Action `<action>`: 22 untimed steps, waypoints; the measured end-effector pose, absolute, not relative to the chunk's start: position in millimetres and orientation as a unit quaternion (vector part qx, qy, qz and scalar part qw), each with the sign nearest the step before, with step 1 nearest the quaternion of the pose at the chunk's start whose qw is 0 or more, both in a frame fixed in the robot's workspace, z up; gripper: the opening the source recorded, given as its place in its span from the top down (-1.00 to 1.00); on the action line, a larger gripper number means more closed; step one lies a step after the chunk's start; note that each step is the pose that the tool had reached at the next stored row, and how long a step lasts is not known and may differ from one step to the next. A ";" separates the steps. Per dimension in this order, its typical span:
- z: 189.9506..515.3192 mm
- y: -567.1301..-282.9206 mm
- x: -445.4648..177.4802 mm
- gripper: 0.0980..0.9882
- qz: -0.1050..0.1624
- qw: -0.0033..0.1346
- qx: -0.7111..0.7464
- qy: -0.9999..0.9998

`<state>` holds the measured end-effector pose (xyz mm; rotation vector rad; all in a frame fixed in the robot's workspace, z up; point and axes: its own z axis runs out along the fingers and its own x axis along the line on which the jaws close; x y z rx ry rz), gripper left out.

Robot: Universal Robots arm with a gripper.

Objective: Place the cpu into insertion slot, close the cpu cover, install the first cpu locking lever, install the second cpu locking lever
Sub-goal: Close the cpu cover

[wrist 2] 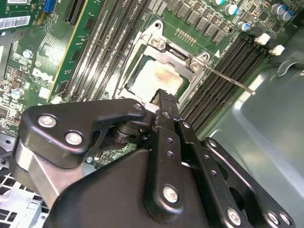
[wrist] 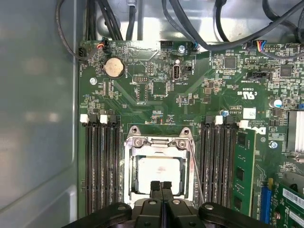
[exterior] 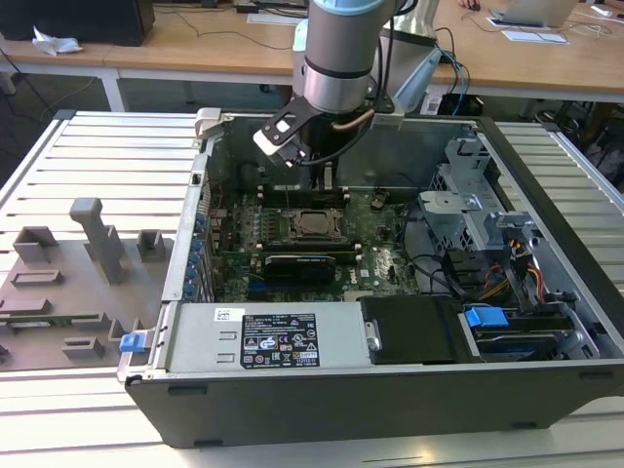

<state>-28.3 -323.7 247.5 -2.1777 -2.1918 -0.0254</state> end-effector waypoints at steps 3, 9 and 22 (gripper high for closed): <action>253.4 -323.7 -28.3 0.98 -0.008 0.026 -0.705 -0.709; 277.3 -323.7 -28.3 0.98 -0.008 0.026 -0.705 -0.709; 296.4 -323.7 -28.3 0.98 -0.008 0.026 -0.705 -0.709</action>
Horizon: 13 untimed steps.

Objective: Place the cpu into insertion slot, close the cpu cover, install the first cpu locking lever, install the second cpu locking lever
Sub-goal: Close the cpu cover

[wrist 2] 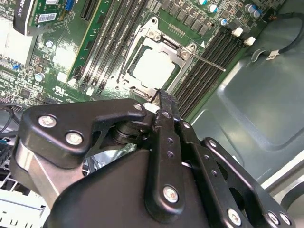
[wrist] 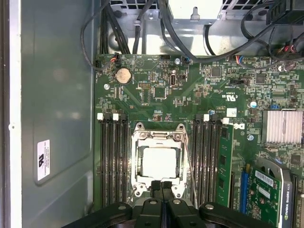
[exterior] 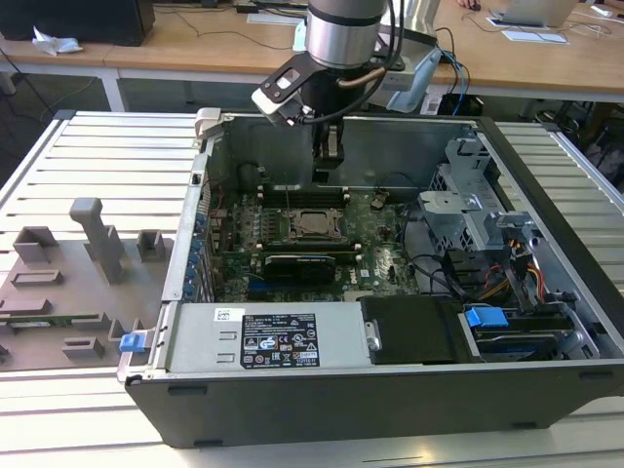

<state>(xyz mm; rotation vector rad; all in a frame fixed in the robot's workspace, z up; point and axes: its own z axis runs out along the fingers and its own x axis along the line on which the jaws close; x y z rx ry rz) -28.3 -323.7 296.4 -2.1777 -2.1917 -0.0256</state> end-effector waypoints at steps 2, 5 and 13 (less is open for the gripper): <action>296.5 -323.7 -28.3 0.98 -0.008 0.026 -0.705 -0.709; 296.7 -323.7 -28.3 0.98 -0.008 0.026 -0.705 -0.709; 297.0 -323.7 -28.3 0.98 -0.008 0.026 -0.705 -0.709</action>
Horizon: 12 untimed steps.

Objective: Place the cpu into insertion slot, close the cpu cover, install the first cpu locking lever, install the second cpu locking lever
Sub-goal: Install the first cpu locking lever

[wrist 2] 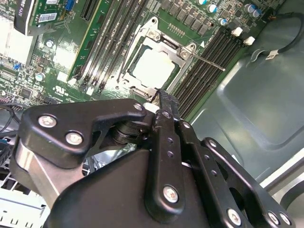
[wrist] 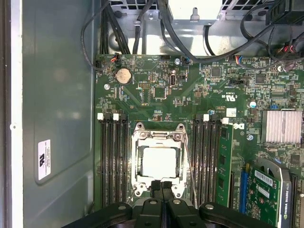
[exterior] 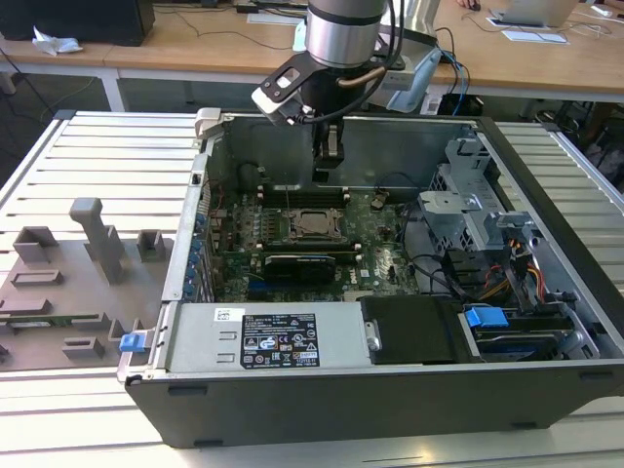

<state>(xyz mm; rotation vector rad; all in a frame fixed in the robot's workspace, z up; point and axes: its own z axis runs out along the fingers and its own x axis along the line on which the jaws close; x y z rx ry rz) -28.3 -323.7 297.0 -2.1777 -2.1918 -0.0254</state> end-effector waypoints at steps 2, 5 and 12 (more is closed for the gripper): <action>297.1 -323.7 -28.3 0.98 -0.008 0.026 -0.705 -0.709; 297.2 -323.8 -28.3 0.98 -0.008 0.026 -0.695 -0.718; 297.1 -323.7 -28.3 0.98 -0.007 0.026 -0.659 -0.752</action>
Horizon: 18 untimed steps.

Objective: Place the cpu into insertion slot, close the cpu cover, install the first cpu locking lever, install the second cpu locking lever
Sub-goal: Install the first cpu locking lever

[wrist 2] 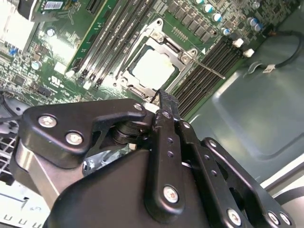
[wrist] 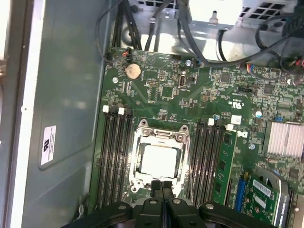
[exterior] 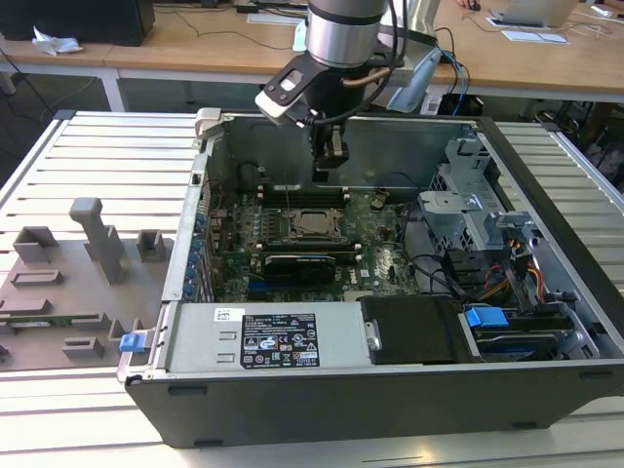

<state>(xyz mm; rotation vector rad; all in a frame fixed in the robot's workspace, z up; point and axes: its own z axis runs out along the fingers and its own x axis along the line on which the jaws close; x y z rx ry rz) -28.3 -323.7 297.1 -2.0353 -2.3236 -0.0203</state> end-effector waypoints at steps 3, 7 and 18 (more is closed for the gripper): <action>297.1 -323.7 -28.3 0.98 -0.006 0.027 -0.635 -0.772; 297.1 -323.7 -28.2 0.98 -0.005 0.027 -0.610 -0.792; 297.1 -323.7 -28.2 0.98 -0.003 0.027 -0.554 -0.832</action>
